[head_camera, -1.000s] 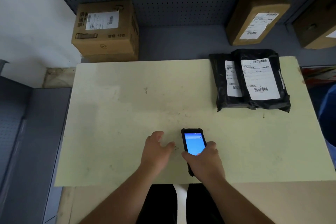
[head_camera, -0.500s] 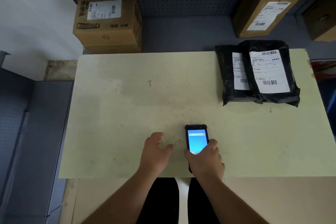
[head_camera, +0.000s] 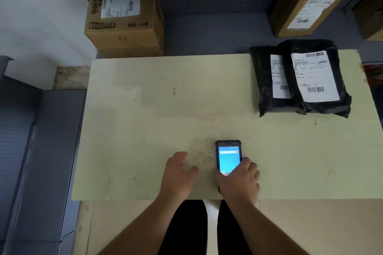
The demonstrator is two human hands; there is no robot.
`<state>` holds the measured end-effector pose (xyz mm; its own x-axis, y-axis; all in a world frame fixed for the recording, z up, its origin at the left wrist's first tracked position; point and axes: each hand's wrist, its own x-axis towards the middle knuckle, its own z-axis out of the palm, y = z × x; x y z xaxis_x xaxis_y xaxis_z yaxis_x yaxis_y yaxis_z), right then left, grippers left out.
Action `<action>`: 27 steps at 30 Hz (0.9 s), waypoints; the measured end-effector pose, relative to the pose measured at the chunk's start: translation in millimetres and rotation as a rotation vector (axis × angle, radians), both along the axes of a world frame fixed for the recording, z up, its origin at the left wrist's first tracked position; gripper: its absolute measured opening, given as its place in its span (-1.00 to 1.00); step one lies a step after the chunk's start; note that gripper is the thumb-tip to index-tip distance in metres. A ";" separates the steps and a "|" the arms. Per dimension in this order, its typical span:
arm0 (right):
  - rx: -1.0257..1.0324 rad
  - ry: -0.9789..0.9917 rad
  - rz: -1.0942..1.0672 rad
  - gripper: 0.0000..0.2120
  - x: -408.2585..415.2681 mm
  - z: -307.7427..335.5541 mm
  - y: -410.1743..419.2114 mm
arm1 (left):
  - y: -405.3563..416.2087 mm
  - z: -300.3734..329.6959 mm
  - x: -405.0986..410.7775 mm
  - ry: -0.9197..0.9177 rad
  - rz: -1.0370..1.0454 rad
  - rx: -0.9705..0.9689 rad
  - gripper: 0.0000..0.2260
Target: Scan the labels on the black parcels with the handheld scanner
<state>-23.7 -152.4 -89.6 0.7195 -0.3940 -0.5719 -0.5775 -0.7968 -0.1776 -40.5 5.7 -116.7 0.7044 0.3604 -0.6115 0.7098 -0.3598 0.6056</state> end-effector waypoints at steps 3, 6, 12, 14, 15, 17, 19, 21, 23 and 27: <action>0.003 0.010 0.003 -0.18 -0.2 -0.1 -0.1 | 2.8 1.5 -0.3 0.005 0.009 0.008 -0.54; 0.010 0.017 0.013 -0.16 1.8 1.8 -1.6 | 5.3 3.4 3.9 0.007 0.004 0.015 -0.53; 0.077 -0.030 -0.003 -0.22 13.9 14.2 -5.5 | 5.2 8.9 14.5 -0.009 -0.014 0.026 -0.53; 0.143 -0.066 -0.025 -0.35 22.5 17.8 -9.8 | 4.7 12.7 18.4 -0.011 -0.036 0.027 -0.55; 0.175 -0.084 -0.044 -0.41 26.9 20.4 -13.0 | 4.3 14.0 19.8 -0.012 -0.048 0.029 -0.56; 0.228 -0.111 -0.070 -0.47 36.6 27.3 -19.4 | 2.3 18.1 24.0 -0.027 -0.059 0.037 -0.57; 0.271 -0.131 -0.083 -0.49 45.3 36.2 -23.8 | -0.4 21.7 28.7 -0.056 -0.055 0.036 -0.57; 0.311 -0.149 -0.076 -0.48 53.3 46.3 -26.4 | -4.5 25.9 35.7 -0.080 -0.045 0.030 -0.59; 0.344 -0.155 -0.066 -0.47 59.4 54.6 -28.1 | -8.0 31.2 42.2 -0.098 -0.045 0.028 -0.61; 0.414 -0.199 -0.049 -0.46 71.7 76.0 -24.9 | -15.5 39.7 54.3 -0.159 -0.045 0.052 -0.60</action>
